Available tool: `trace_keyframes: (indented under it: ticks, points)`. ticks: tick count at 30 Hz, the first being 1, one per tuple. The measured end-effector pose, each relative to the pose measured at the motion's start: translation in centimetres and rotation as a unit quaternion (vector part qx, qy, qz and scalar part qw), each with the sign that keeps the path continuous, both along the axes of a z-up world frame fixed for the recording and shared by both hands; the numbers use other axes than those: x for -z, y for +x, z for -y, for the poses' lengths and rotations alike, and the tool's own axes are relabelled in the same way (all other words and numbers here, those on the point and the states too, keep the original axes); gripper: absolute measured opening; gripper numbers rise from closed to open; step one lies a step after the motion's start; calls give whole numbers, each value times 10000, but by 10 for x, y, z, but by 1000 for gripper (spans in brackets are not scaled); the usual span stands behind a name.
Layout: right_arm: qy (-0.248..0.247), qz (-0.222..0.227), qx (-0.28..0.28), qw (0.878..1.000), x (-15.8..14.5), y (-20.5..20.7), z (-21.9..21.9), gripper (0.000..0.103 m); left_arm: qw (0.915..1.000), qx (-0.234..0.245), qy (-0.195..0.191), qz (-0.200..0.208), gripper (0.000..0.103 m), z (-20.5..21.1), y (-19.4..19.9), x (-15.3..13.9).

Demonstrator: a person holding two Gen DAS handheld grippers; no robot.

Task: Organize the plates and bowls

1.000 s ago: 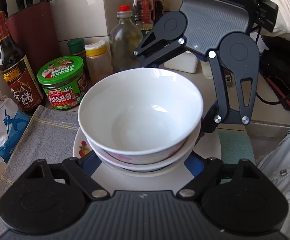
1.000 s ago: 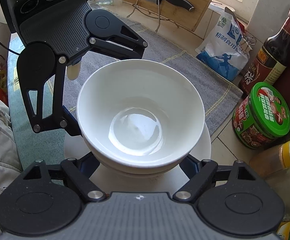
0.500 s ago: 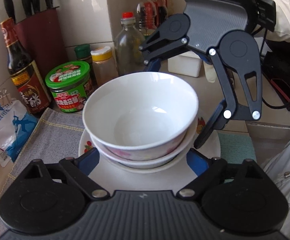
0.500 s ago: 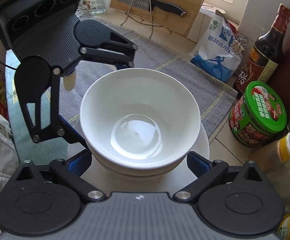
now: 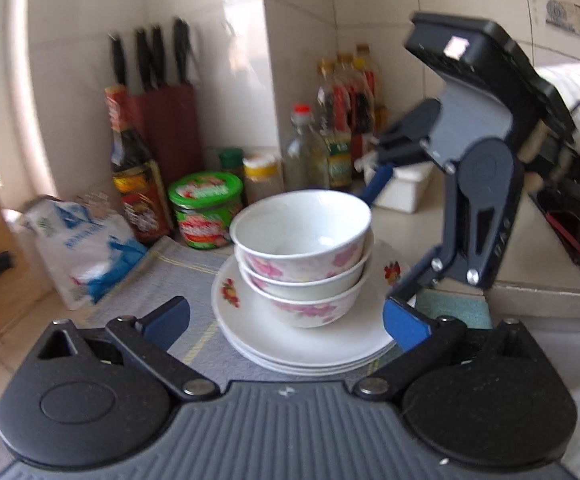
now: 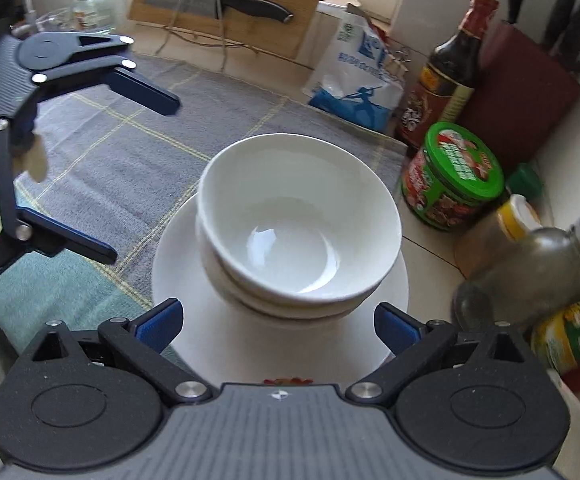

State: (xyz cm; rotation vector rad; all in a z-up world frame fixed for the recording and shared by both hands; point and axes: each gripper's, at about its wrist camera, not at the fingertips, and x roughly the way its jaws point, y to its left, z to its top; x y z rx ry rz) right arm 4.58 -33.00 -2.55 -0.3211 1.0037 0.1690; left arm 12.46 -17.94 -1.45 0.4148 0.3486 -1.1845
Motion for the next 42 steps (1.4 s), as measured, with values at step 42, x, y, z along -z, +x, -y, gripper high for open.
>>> trace_keyframes:
  ticks: [42]
  points:
    - [327, 1892, 4066, 8932, -62, -106, -129, 103, 9647, -2493, -99, -839, 102, -86, -42, -67]
